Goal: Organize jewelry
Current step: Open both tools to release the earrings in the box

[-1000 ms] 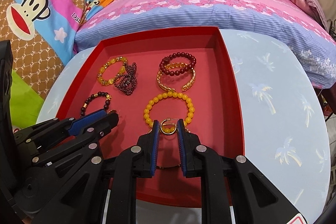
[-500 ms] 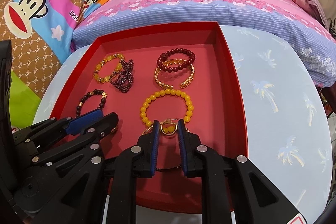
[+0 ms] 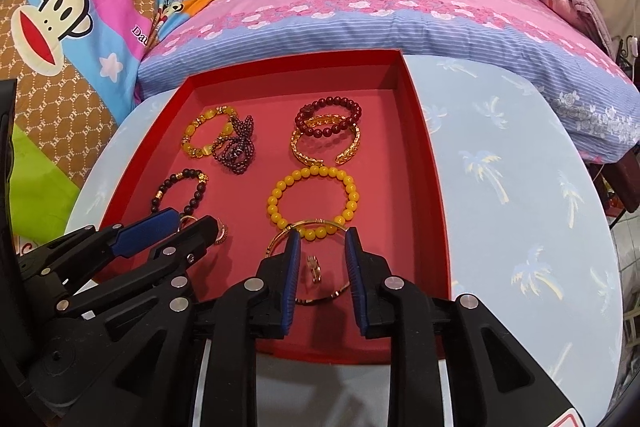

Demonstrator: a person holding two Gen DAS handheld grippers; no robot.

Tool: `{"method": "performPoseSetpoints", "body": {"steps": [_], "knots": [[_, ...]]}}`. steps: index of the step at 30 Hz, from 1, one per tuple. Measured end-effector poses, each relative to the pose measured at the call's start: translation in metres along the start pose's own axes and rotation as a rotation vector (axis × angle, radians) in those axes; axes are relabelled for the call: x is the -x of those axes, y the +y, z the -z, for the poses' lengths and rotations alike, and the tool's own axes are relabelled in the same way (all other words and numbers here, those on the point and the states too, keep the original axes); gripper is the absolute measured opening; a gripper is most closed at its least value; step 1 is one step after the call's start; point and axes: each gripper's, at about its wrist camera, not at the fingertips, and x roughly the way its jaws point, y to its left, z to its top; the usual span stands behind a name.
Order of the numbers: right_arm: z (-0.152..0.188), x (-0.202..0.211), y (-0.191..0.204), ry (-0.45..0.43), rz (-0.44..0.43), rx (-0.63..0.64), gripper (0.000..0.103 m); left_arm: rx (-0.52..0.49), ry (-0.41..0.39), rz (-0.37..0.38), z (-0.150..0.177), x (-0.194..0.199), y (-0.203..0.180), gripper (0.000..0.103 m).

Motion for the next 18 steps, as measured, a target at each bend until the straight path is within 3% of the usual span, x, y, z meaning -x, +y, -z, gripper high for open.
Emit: {"method": "performPoseSetpoints", "body": {"steps": [18], "knots": [[0.025, 0.05, -0.003, -0.076, 0.058, 0.018, 0.044, 0.017, -0.038, -0.036, 0.028, 0.047, -0.006, 0.045]]}}
